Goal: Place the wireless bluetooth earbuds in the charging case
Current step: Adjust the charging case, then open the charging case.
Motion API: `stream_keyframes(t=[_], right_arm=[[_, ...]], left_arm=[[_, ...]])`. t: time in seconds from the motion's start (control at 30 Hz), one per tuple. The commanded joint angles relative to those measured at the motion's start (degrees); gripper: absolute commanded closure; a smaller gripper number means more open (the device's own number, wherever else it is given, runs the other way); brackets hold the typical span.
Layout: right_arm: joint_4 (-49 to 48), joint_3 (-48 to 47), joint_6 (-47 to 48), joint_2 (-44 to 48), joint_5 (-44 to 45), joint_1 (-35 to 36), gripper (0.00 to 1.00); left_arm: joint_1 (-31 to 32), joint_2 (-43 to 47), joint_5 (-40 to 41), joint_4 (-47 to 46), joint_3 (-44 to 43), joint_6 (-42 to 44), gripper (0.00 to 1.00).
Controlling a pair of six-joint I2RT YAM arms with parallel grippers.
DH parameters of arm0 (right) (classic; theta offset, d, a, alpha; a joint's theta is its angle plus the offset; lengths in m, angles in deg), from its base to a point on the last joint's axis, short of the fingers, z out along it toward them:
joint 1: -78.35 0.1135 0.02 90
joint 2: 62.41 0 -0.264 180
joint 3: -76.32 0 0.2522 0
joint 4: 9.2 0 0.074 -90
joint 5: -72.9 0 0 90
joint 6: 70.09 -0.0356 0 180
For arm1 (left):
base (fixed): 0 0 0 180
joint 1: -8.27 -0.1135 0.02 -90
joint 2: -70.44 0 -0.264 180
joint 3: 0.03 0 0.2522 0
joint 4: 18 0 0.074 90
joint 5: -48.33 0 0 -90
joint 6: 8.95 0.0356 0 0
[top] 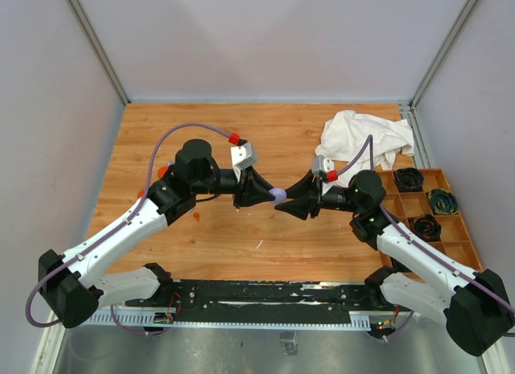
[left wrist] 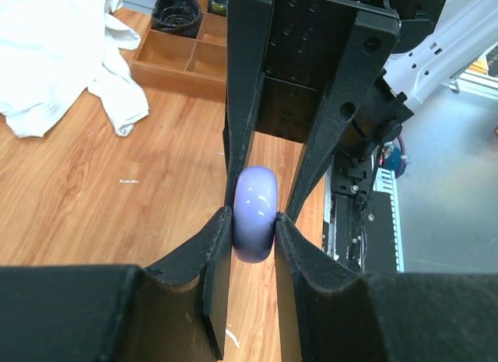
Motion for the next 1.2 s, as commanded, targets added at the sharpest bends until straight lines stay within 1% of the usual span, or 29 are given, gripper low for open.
stream_keyframes(t=[0.0,0.3,0.37,0.5,0.57,0.67,0.8,0.87,0.93,1.07,1.17], right_arm=[[-4.9,0.75,-1.96,-0.05,-0.62,1.06,0.63],[-6.64,0.72,-3.18,-0.89,-1.15,1.11,0.69],[-6.64,0.73,-3.18,-1.11,-1.24,1.09,0.72],[-7.09,1.05,-3.34,-1.24,-1.22,1.14,0.81],[-7.57,1.28,-3.33,-1.12,-1.29,1.13,0.87],[-8.5,1.56,-3.71,-0.92,-1.54,1.15,0.92],[-8.9,1.97,-3.7,-0.44,-1.58,1.08,0.94],[-8.9,2.03,-3.6,-0.32,-1.68,1.07,0.95],[-9.04,2.22,-3.62,-0.24,-1.56,1.09,0.95],[-9.18,2.24,-3.59,-0.25,-1.66,1.08,0.95],[-9.51,2.32,-3.58,-0.34,-1.85,1.07,0.95]], left_arm=[[0.27,0.66,-0.6,-2.26,-1.13,-0.59,0.94],[0.26,0.3,-0.73,-2.52,-1.14,-0.6,0.95],[0.27,0.43,-0.83,-2.74,-0.99,-0.59,0.94],[0.27,0.54,-1.02,-3.06,-0.79,-0.67,0.92],[0.27,0.84,-1.02,-3.24,-0.36,-0.54,0.87],[0.27,1.78,-0.41,-4.3,1.01,-0.82,0.77],[0.27,2.55,1.04,-5.16,2.41,-1.6,0.55],[0.27,2.77,1.28,-5.29,2.86,-1.92,0.47],[0.27,2.84,1.66,-5.3,3.3,-1.9,0.42],[0.27,2.71,2.52,-5.34,3.84,-2.06,0.36],[0.26,2.37,3.64,-5.35,3.73,-2.23,0.33]])
